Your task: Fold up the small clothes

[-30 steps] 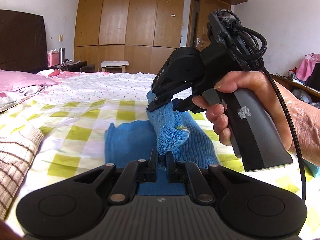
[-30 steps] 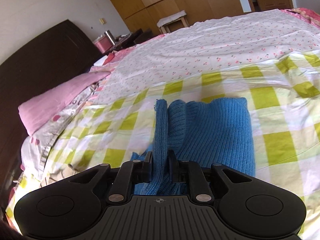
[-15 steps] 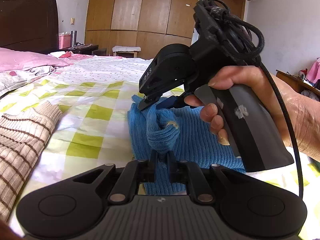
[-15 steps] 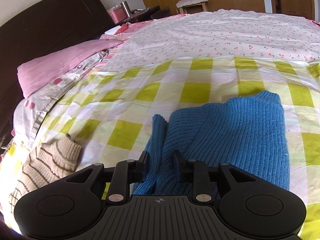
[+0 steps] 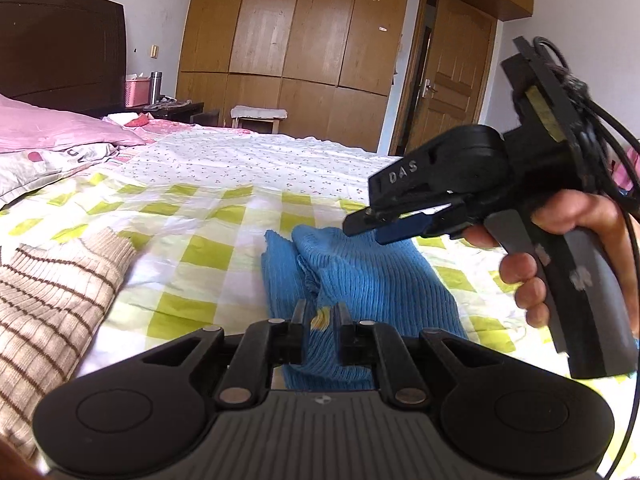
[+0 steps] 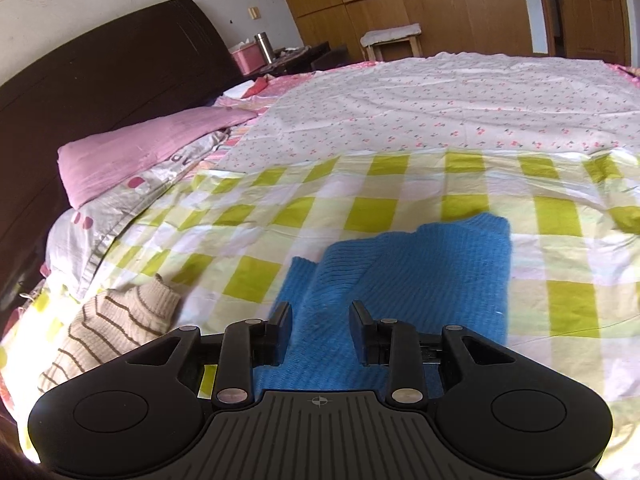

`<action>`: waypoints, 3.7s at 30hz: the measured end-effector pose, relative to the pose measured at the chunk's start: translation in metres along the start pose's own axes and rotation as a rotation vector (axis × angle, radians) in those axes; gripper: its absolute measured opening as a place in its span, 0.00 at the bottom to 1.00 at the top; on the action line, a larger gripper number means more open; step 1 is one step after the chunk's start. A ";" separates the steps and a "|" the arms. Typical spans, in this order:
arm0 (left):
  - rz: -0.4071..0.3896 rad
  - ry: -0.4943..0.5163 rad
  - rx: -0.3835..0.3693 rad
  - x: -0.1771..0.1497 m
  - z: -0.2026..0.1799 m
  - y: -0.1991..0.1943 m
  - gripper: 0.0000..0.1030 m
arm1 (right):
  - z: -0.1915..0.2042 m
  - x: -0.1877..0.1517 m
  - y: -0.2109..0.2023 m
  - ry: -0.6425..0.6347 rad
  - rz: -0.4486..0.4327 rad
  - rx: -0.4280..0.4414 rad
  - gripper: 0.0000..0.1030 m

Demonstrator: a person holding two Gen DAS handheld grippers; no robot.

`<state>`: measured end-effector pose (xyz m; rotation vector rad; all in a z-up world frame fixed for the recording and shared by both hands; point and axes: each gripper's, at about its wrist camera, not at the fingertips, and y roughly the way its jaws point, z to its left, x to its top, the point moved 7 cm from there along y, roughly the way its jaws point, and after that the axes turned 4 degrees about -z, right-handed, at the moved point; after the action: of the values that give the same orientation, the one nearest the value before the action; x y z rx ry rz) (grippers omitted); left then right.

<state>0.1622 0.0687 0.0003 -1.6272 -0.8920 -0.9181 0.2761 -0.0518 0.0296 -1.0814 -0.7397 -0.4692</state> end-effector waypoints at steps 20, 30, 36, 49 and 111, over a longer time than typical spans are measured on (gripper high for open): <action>0.181 -0.010 0.061 -0.047 0.011 0.027 0.16 | -0.014 -0.036 -0.017 -0.145 0.022 -0.114 0.32; 0.175 0.003 0.024 -0.050 0.012 0.021 0.17 | 0.042 -0.032 0.057 -0.250 0.058 -0.177 0.33; 0.160 -0.004 0.010 -0.044 0.016 0.015 0.17 | 0.056 -0.032 0.062 -0.304 0.063 -0.182 0.12; 0.164 0.011 0.029 -0.045 0.019 0.009 0.17 | 0.080 -0.045 0.062 -0.397 0.079 -0.099 0.14; 0.175 -0.226 0.128 -0.004 0.048 0.062 0.17 | -0.082 -0.088 -0.040 -0.026 0.047 -0.056 0.31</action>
<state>0.2226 0.1024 -0.0374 -1.6894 -0.9248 -0.5538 0.2150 -0.1437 -0.0327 -1.1569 -0.7262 -0.4393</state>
